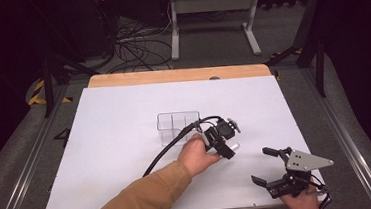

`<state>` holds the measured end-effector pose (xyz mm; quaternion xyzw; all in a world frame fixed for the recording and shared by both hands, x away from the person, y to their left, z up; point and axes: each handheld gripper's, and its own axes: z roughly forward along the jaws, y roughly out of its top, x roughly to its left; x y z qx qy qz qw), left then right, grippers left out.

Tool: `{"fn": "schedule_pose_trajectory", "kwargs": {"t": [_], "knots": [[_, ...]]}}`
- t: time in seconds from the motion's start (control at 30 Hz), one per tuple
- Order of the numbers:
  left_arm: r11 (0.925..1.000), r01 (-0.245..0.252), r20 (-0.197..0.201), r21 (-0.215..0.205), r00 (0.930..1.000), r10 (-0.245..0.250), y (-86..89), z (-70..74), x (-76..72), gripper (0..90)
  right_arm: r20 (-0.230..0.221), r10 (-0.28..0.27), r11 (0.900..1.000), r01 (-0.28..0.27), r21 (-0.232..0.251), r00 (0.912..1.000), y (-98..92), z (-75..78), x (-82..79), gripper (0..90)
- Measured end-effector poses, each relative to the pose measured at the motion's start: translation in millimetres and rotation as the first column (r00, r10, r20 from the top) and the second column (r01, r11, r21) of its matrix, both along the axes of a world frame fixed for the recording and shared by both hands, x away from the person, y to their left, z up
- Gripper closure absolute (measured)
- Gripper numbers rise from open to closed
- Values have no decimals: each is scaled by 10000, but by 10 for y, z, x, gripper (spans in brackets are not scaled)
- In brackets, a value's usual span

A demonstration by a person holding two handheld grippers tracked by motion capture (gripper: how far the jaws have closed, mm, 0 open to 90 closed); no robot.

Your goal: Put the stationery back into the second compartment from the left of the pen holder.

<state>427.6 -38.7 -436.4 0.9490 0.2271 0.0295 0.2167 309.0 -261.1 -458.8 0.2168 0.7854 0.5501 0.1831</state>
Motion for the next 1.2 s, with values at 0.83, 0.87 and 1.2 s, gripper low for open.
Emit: {"fn": "schedule_pose_trajectory", "kwargs": {"t": [0.83, 0.87, 1.2], "knots": [[9936, -801, -52, 793, 9967, 808, -110, -65, -43, 729, -53, 73, 10000, -73, -8, 10000, 5, -6, 2, 42], [9929, -853, -78, 827, 9962, 862, -113, -63, -44, 740, -57, 78, 10000, -78, -9, 10000, 5, -6, 1, 42], [9917, -971, -140, 840, 9950, 986, -145, -57, -51, 780, -51, 142, 9999, -142, -16, 9999, 11, -8, 9, 42]]}}
